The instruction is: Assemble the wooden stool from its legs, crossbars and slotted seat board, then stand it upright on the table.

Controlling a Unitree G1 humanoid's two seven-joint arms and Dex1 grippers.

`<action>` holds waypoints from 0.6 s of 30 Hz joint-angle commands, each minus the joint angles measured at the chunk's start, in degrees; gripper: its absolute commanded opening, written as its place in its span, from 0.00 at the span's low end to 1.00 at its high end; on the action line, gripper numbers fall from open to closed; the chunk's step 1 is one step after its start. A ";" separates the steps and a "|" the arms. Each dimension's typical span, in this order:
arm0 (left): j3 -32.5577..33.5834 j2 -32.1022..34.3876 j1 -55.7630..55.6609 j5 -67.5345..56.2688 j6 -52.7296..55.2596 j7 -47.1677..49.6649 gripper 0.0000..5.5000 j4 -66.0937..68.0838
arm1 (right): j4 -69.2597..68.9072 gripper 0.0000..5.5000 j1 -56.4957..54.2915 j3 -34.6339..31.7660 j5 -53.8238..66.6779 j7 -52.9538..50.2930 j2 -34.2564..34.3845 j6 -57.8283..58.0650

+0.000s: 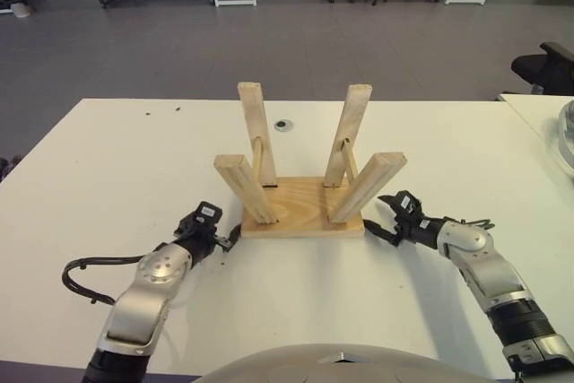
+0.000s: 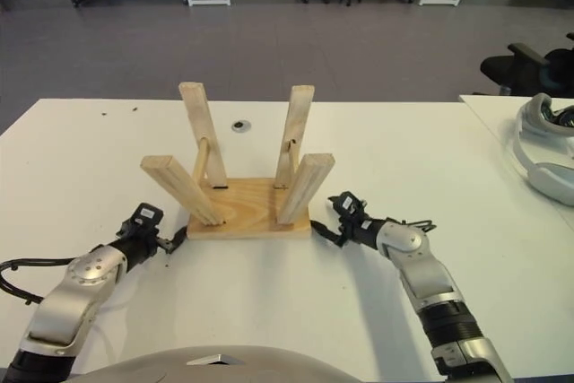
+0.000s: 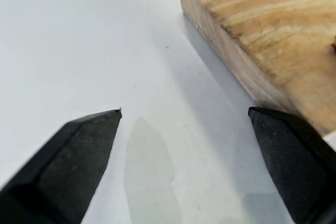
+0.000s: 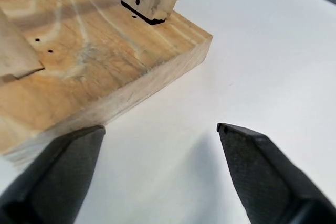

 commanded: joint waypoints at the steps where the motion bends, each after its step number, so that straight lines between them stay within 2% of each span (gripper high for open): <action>1: 3.95 2.60 -0.23 -12.07 4.02 -9.59 0.82 -10.24 | -13.25 0.74 -2.40 -1.10 12.46 9.66 -2.10 9.34; 3: 8.07 3.56 -0.22 -16.27 6.06 -11.67 0.82 -12.48 | -15.98 0.74 -3.97 -5.01 17.47 11.61 -3.61 14.34; 10: 16.70 7.33 -2.00 -24.25 9.87 -13.36 0.82 -16.60 | -15.95 0.74 -6.51 -11.23 19.98 14.07 -7.73 18.34; 15: 16.27 13.58 1.40 -18.49 5.19 -15.96 0.82 -11.23 | -11.70 0.74 -5.32 -9.65 13.00 15.10 -10.92 12.71; 18: 18.60 21.82 4.79 -11.88 -2.83 -20.77 0.82 -2.80 | -7.79 0.74 -5.11 -8.37 8.43 17.22 -14.49 7.72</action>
